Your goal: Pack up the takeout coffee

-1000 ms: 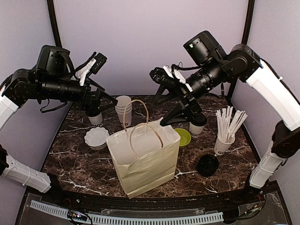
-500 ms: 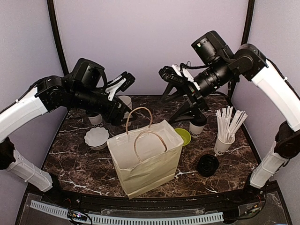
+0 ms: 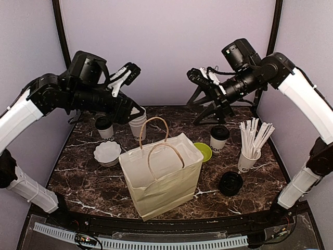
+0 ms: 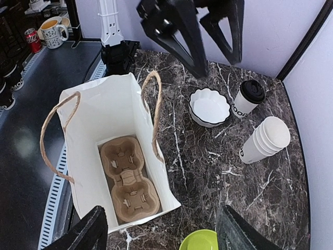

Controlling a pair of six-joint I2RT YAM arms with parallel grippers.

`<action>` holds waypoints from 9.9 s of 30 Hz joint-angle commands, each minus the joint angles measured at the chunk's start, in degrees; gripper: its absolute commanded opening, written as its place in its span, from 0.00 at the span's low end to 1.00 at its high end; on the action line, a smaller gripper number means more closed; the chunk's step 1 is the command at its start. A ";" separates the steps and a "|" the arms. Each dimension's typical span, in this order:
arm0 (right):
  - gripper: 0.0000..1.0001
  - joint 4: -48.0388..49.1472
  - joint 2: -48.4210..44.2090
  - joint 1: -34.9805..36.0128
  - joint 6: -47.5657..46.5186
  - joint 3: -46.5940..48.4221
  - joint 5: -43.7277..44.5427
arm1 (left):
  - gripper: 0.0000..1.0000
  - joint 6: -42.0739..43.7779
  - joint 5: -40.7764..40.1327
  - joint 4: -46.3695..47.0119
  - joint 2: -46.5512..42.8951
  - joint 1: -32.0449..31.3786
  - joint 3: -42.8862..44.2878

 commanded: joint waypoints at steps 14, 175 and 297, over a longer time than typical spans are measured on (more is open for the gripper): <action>0.71 2.89 1.78 -2.81 1.07 1.51 -2.94 | 0.54 1.67 11.21 2.91 -3.42 -6.18 -6.02; 0.85 -8.89 29.22 -21.35 1.64 2.22 33.62 | 0.58 4.93 -0.03 13.20 -12.07 -5.48 -23.75; 0.52 3.70 8.78 30.10 -6.67 -1.18 34.27 | 0.23 6.96 -1.12 29.64 -11.50 -4.60 -24.74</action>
